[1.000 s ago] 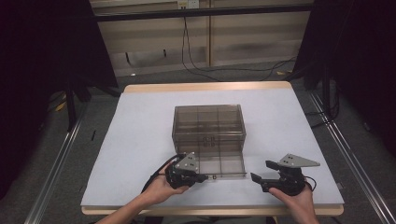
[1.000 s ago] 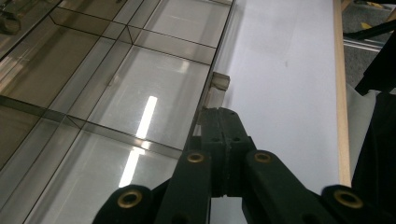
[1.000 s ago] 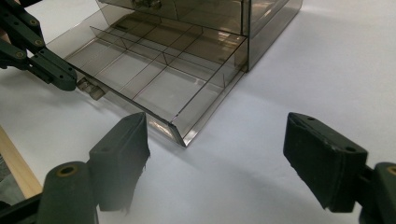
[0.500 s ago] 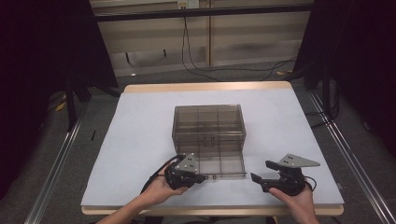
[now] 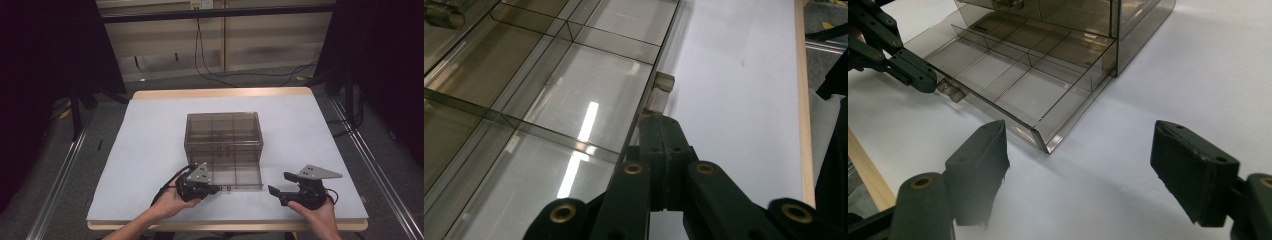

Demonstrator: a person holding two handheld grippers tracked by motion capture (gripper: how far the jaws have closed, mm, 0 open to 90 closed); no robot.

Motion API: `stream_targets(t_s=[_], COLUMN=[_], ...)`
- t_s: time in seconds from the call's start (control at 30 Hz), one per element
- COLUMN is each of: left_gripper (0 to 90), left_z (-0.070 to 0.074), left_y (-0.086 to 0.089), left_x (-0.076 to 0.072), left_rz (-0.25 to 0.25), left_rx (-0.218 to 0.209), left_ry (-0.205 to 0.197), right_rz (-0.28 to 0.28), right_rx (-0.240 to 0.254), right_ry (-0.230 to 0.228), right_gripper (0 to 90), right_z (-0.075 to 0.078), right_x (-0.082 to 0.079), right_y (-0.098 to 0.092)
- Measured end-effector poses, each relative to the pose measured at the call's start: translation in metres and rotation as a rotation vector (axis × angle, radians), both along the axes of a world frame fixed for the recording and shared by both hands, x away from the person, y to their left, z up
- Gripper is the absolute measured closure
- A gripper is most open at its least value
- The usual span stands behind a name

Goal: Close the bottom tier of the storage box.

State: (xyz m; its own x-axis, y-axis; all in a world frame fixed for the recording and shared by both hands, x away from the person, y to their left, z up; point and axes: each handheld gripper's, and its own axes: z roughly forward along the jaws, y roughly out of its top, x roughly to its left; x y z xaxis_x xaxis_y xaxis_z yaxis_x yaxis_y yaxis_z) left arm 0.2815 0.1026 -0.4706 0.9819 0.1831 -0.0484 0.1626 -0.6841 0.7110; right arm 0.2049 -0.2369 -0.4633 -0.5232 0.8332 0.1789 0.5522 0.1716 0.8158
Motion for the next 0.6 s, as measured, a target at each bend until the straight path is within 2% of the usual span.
stream_targets(t_s=[0.2,0.23,0.37,0.4,0.6], left_gripper=[90.0,90.0,90.0,90.0,90.0], left_z=[0.0010,0.0003,0.0012,0.0000,0.0006], left_y=[-0.0003,-0.0001,0.0005,0.0000,-0.0001], left_x=[0.0000,0.0008,0.0015,0.0015,0.0037], left_rz=[0.013,0.011,0.016,0.024,0.031], left_rx=[0.001,-0.010,-0.002,-0.020,-0.022], left_ry=[-0.005,-0.007,-0.008,-0.006,-0.006], right_rz=[0.000,0.000,-0.002,-0.002,0.002], right_rx=[0.001,0.001,0.003,0.001,0.002], right_ry=[0.005,0.005,0.006,0.003,0.008], right_gripper=[22.9,22.9,23.2,23.2,23.1], right_z=[-0.0003,-0.0004,-0.0003,-0.0003,-0.0002], right_x=[0.0005,0.0007,0.0005,0.0005,0.0009], right_y=[0.0007,0.0001,-0.0005,-0.0002,0.0006])
